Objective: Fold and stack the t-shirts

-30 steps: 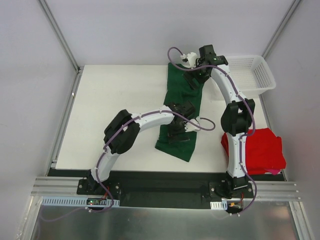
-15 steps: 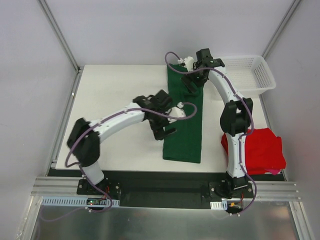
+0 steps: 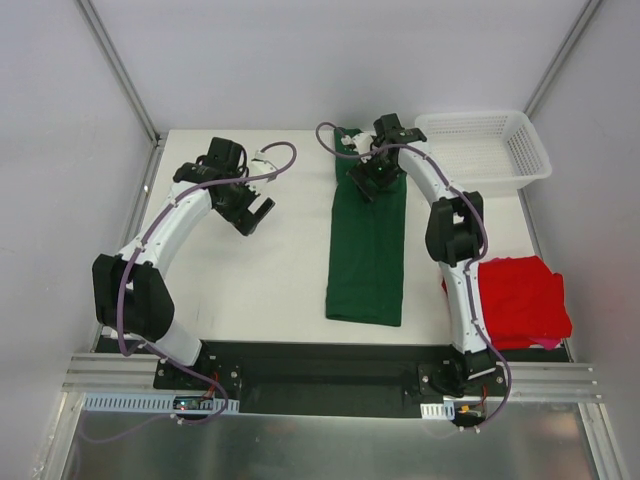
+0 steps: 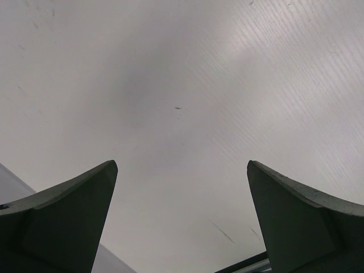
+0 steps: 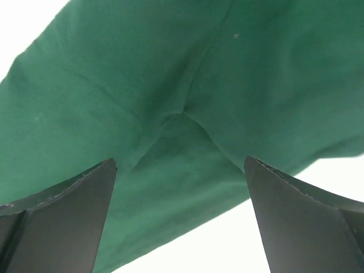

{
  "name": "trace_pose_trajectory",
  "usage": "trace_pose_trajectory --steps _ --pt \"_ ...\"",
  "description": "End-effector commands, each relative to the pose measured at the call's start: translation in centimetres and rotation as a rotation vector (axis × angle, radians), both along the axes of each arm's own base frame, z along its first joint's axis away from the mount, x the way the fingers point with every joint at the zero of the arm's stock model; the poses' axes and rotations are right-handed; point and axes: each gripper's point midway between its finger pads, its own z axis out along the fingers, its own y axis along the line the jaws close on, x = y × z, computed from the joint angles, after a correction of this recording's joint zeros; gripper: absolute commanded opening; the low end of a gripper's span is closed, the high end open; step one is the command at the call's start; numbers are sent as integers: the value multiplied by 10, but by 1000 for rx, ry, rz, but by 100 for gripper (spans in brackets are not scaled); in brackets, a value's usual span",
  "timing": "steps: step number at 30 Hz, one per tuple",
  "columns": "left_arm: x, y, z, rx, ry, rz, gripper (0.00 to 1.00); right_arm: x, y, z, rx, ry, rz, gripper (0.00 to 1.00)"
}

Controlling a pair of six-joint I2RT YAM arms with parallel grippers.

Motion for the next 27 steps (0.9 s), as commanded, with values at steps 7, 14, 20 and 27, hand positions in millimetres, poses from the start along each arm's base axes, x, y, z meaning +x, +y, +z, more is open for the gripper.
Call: trace_pose_trajectory --steps 7,14,20,27 --pt "7 3 13 12 -34 -22 99 2 22 -12 -100 -84 210 100" --pt "8 4 13 19 -36 -39 99 5 37 -22 -216 -162 394 100" --pt "8 2 16 7 -42 -40 99 -5 40 -41 -259 -86 487 100" --pt "9 1 19 6 -55 -59 98 -33 55 -45 -224 -28 579 100"
